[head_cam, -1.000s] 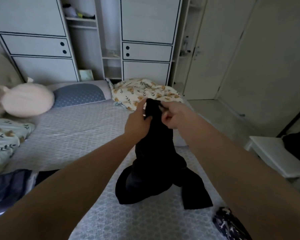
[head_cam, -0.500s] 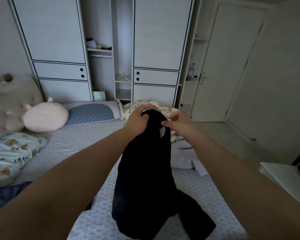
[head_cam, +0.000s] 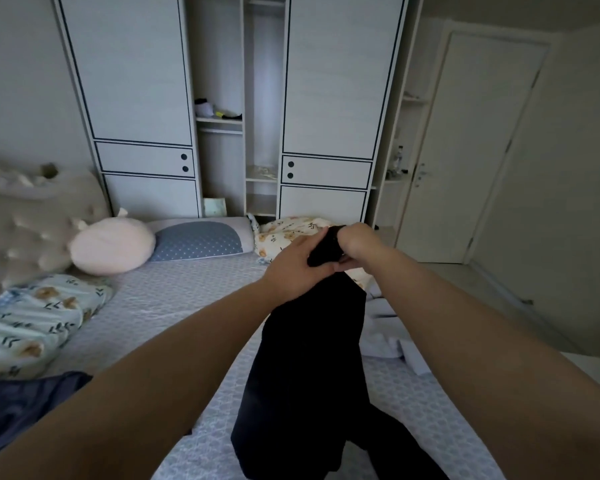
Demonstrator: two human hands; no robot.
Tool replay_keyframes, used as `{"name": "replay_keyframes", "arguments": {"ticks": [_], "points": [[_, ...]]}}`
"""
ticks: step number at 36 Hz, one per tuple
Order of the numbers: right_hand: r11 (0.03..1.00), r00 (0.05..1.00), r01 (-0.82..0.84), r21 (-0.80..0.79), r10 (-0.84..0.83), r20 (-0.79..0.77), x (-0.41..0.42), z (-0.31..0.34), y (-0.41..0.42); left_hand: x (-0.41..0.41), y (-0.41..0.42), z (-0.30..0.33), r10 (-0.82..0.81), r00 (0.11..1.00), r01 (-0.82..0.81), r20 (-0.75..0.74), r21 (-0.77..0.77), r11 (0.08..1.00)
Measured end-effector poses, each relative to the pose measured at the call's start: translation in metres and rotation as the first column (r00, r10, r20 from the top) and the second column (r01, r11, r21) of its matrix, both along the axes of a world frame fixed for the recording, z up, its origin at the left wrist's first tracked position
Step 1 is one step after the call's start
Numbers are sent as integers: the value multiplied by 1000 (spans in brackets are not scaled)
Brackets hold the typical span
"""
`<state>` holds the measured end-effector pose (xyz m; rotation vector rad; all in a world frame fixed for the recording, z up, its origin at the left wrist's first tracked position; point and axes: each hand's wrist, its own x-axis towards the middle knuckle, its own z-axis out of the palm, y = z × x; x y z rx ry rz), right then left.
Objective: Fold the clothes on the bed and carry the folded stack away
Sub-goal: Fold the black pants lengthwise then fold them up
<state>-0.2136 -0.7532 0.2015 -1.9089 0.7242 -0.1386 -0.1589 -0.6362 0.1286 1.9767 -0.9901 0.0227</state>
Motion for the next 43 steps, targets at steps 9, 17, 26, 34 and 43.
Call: {"name": "replay_keyframes", "arguments": {"ticks": [9,17,26,34,43], "points": [[961,992,-16,276,-21,128,11,-1,-11,-1,28,-33,23,927,-46,375,53,998],[890,931,72,451,-222,289,9,0,-34,19,52,-78,275,961,-233,-14,488,841],[831,890,61,554,-297,347,6,8,-36,17,49,-108,427,850,-242,-309,491,837],[970,957,231,68,-240,164,-8,0,-74,52,90,-52,603,793,-541,-90,352,764],[620,961,-174,-765,-61,-268,-37,-16,-108,78,128,20,653,730,-679,201,312,664]]}}
